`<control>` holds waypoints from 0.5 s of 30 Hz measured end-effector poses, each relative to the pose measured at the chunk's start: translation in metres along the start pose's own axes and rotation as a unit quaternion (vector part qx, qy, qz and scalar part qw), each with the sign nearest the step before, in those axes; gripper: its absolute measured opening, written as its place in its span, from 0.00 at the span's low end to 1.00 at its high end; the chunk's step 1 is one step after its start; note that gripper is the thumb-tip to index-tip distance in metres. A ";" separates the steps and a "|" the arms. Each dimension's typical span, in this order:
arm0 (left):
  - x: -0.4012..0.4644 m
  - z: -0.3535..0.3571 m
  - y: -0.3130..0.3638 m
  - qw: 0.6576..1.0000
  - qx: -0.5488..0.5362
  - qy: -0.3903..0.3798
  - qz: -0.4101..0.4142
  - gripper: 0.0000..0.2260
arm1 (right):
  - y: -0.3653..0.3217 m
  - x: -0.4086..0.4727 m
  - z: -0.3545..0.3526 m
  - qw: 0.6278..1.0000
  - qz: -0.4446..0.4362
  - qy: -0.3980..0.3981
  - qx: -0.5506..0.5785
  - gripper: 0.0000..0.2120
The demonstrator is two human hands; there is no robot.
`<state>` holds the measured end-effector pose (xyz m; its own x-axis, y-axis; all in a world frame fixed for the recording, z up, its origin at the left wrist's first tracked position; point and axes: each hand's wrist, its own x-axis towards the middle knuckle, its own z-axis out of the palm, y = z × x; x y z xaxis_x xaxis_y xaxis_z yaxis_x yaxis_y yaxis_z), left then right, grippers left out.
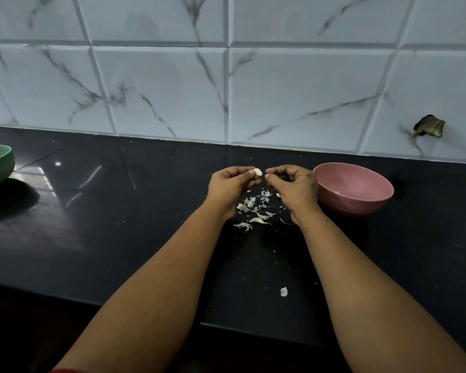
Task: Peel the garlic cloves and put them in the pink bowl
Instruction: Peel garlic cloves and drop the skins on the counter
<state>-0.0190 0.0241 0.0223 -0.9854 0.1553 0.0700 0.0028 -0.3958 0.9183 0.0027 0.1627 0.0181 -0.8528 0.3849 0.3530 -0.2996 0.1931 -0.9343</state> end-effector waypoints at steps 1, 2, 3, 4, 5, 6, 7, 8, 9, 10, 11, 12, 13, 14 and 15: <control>0.000 0.000 0.000 1.000 0.003 0.001 0.001 0.03 | 0.000 0.000 0.000 1.000 -0.007 0.004 -0.010 0.07; 0.000 0.000 0.000 1.000 0.008 0.002 0.003 0.03 | 0.000 0.000 0.000 1.000 -0.014 0.005 -0.018 0.07; 0.000 0.000 0.000 1.000 0.015 0.005 0.007 0.03 | 0.000 0.000 0.000 0.999 -0.020 0.004 -0.028 0.07; 0.000 0.000 -0.001 1.000 0.026 0.008 0.012 0.02 | 0.001 0.000 0.000 0.999 -0.023 0.003 -0.039 0.06; 0.000 0.001 -0.001 0.999 0.037 0.010 0.018 0.02 | 0.001 0.000 0.000 0.998 -0.026 0.002 -0.052 0.05; -0.001 0.002 -0.001 0.998 0.050 0.011 0.025 0.02 | 0.001 0.000 0.000 0.997 -0.031 0.000 -0.069 0.04; -0.002 0.003 -0.001 0.998 0.062 0.010 0.032 0.02 | 0.001 -0.001 0.000 0.995 -0.039 -0.001 -0.091 0.03; -0.003 0.003 -0.001 0.996 0.074 0.009 0.038 0.01 | 0.001 -0.001 0.000 0.992 -0.049 0.000 -0.119 0.03; -0.004 0.004 -0.001 0.995 0.084 0.007 0.043 0.01 | 0.001 -0.001 -0.001 0.987 -0.060 0.002 -0.148 0.03; -0.005 0.004 -0.001 0.995 0.092 0.006 0.047 0.01 | 0.001 -0.002 -0.001 0.983 -0.071 0.004 -0.170 0.03; -0.005 0.004 -0.001 0.994 0.095 0.005 0.047 0.02 | 0.000 -0.002 -0.001 0.979 -0.079 0.006 -0.186 0.03; -0.005 0.004 -0.001 0.994 0.095 0.004 0.047 0.02 | 0.000 -0.002 -0.001 0.977 -0.082 0.007 -0.194 0.03; -0.005 0.004 0.000 0.995 0.093 0.004 0.045 0.03 | -0.001 -0.002 -0.001 0.977 -0.084 0.007 -0.197 0.03; -0.005 0.004 -0.001 0.995 0.091 0.004 0.043 0.03 | -0.001 -0.002 -0.001 0.976 -0.086 0.008 -0.198 0.03; -0.005 0.004 0.000 0.995 0.090 0.004 0.041 0.04 | -0.001 -0.002 -0.001 0.976 -0.089 0.008 -0.199 0.04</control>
<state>-0.0135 0.0275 0.0233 -0.9818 0.1223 0.1451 0.1129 -0.2375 0.9648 0.0056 0.1625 0.0186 -0.7946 0.3266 0.5118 -0.2501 0.5920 -0.7661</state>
